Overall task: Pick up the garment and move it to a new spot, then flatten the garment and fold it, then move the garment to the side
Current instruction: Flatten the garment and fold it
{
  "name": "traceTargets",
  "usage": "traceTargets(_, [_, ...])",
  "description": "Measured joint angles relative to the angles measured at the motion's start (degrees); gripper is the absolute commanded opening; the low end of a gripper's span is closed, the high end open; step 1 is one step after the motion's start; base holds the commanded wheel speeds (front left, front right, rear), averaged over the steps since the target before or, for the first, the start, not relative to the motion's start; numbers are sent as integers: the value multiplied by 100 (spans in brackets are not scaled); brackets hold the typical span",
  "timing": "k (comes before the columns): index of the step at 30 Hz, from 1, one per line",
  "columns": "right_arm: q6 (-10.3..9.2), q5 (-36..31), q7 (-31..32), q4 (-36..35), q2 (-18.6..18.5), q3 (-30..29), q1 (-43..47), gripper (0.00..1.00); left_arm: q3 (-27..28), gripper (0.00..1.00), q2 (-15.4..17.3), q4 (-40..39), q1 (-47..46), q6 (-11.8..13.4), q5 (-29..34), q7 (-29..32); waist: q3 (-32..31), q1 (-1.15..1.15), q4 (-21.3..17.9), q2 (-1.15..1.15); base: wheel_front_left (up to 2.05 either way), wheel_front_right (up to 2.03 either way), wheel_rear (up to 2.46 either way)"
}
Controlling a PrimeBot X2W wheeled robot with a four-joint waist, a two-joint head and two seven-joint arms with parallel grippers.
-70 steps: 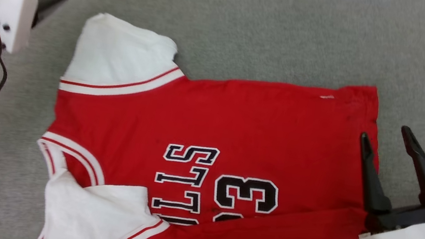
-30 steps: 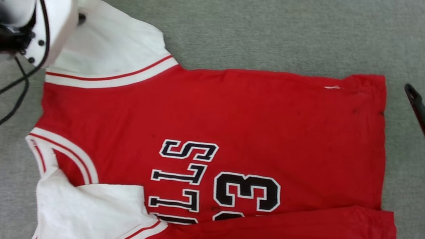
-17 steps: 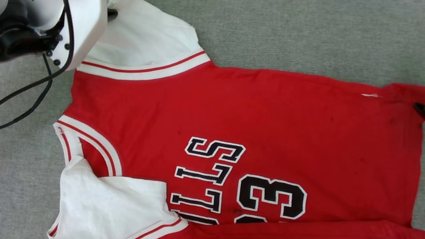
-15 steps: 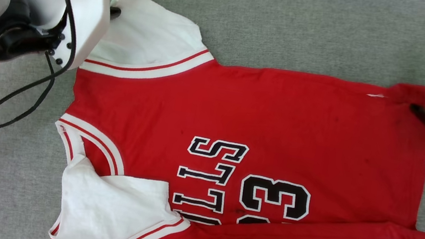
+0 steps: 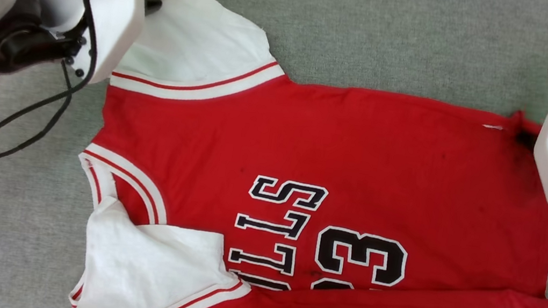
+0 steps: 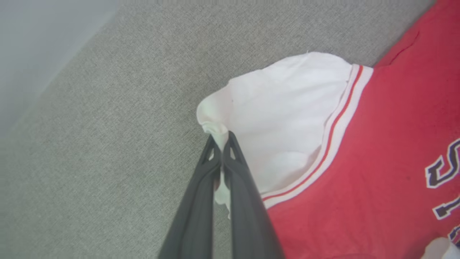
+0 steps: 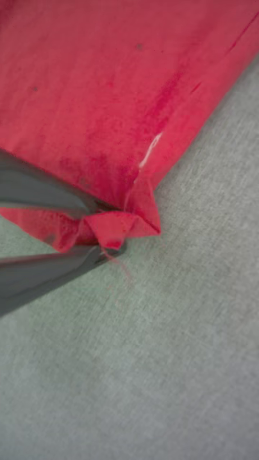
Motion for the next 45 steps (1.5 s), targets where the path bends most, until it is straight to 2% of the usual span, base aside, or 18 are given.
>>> traceTargets(4, [0,114,-416,92,-20,7,72,0,-121,0,-30,-7,27,0,-82,-249,-238,0,24,0,0,0,0])
traceTargets(7, [0,152,-745,94,-170,15,233,0,-188,0,0,-54,185,0,-178,-461,-475,0,50,0,0,0,0])
traceTargets(18, [-1,385,-1580,-183,-495,29,1176,0,-450,0,396,-630,1116,2,-213,-1082,-1445,0,158,0,0,0,0])
traceTargets(31, [0,586,-2128,-493,-690,-381,2782,0,-605,0,869,-1503,2785,406,-204,-1418,-2250,0,312,0,0,0,0])
traceTargets(38, [-1,566,-2268,-653,-608,-665,3620,0,-655,0,837,-1583,3831,590,-322,-1567,-2322,0,332,0,0,0,0])
traceTargets(41, [0,509,-2263,-659,-561,-754,3869,0,-658,0,823,-1381,4137,588,-265,-1656,-2299,0,320,0,0,0,0])
traceTargets(45, [-1,420,-2257,-625,-383,-748,4068,0,-667,0,624,-1203,4437,601,-367,-1738,-2254,0,299,0,0,0,0])
